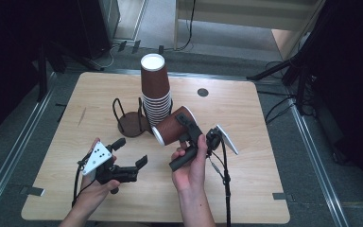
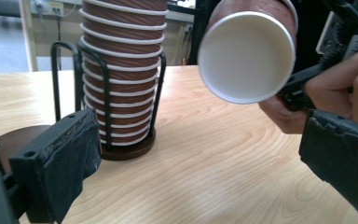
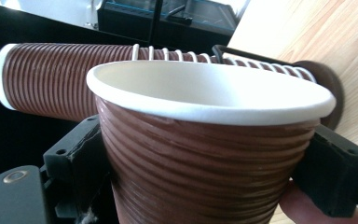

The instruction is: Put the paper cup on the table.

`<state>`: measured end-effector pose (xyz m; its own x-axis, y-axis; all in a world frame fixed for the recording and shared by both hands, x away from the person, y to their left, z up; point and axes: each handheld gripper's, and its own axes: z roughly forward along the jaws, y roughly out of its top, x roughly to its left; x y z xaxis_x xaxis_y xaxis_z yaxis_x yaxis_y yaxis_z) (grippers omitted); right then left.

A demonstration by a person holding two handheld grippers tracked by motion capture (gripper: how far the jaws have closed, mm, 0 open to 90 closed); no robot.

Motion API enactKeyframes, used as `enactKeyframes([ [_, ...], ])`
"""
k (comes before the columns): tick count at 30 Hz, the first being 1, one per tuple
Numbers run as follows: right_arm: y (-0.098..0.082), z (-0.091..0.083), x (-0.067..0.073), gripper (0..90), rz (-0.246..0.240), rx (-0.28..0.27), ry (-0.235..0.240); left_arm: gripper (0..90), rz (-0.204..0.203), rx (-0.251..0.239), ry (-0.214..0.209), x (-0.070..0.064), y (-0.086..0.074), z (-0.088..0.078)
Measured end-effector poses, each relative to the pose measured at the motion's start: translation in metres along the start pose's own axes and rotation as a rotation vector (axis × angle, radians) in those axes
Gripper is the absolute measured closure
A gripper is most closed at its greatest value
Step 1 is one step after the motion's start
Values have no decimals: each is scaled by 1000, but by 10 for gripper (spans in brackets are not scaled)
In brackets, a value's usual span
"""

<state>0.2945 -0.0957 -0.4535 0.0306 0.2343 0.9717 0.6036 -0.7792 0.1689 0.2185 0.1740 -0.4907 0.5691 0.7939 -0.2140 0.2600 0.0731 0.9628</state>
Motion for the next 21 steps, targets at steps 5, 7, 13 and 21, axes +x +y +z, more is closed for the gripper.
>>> enactKeyframes([
  [5, 0, -3, 3, 131, -66, -21, -48, 0, -12, -3, 22, 7, -1, -4],
  [7, 2, -4, 3, 131, -73, -25, -37, 0, -17, -3, 33, 11, -1, -6],
  [13, 7, -7, 4, 131, -112, -72, -27, 0, -40, -9, 64, 21, -1, -10],
  [21, 14, -6, 0, 133, -158, -141, -30, 0, -61, -14, 105, 34, -3, -15],
])
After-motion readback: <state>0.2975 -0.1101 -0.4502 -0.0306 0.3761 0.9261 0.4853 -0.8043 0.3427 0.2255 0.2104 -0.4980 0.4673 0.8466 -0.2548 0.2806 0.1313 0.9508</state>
